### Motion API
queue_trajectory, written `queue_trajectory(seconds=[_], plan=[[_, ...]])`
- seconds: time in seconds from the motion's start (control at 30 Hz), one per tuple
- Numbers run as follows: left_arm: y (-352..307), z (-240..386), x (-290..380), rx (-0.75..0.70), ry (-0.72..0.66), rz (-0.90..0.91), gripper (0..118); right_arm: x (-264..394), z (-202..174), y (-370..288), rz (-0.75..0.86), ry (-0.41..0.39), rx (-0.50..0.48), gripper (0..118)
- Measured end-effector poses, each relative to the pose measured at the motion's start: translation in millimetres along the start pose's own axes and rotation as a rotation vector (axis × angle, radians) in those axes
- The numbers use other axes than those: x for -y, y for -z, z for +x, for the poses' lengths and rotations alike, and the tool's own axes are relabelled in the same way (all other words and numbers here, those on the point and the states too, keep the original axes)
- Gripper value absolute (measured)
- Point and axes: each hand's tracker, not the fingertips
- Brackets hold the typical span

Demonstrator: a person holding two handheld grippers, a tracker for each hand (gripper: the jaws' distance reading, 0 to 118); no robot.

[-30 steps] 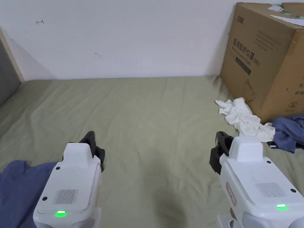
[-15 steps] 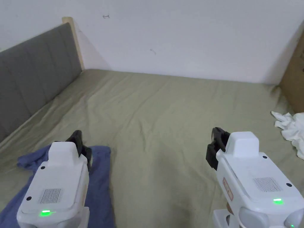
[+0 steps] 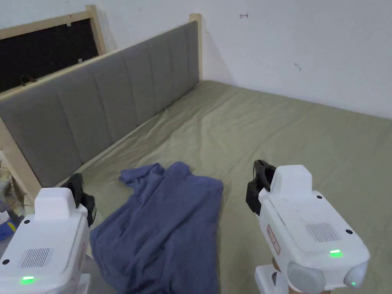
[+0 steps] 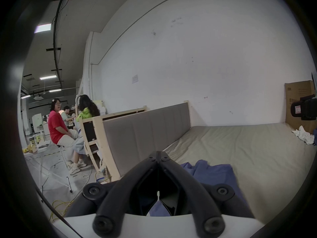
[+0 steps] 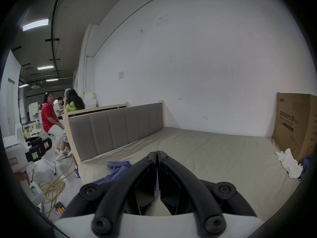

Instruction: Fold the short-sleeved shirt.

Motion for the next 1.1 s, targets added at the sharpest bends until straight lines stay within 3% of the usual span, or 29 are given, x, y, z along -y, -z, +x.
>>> queue_trajectory(seconds=[0.2, 0.33, 0.57, 0.73, 0.8, 0.87, 0.93, 0.97, 1.1], plan=[[6, -9, 7, 0.002, 0.008, -0.039, 0, 1, -7, 7, -0.003, -0.008, -0.035, 1], [25, 3, 7, 0.093, -0.020, -0.124, 0, 2, 5, 8, -0.004, -0.013, -0.019, 1], [85, 54, 19, 0.251, -0.051, -0.321, 0, 7, 46, 0, -0.026, -0.022, 0.073, 1], [133, 101, 41, 0.291, -0.002, -0.535, 1, 10, 73, -10, -0.048, -0.021, 0.149, 1], [148, 117, 51, 0.305, -0.009, -0.602, 20, 13, 84, -14, -0.056, -0.019, 0.177, 1], [167, 135, 67, 0.283, 0.034, -0.717, 66, 17, 95, -18, -0.068, -0.019, 0.201, 1], [181, 149, 83, 0.283, 0.022, -0.793, 103, 20, 103, -23, -0.083, -0.016, 0.224, 1], [186, 155, 90, 0.269, 0.018, -0.844, 109, 21, 106, -26, -0.092, -0.013, 0.237, 1], [193, 170, 114, 0.250, -0.004, -0.914, 109, 31, 122, -35, -0.117, -0.002, 0.269, 1]])
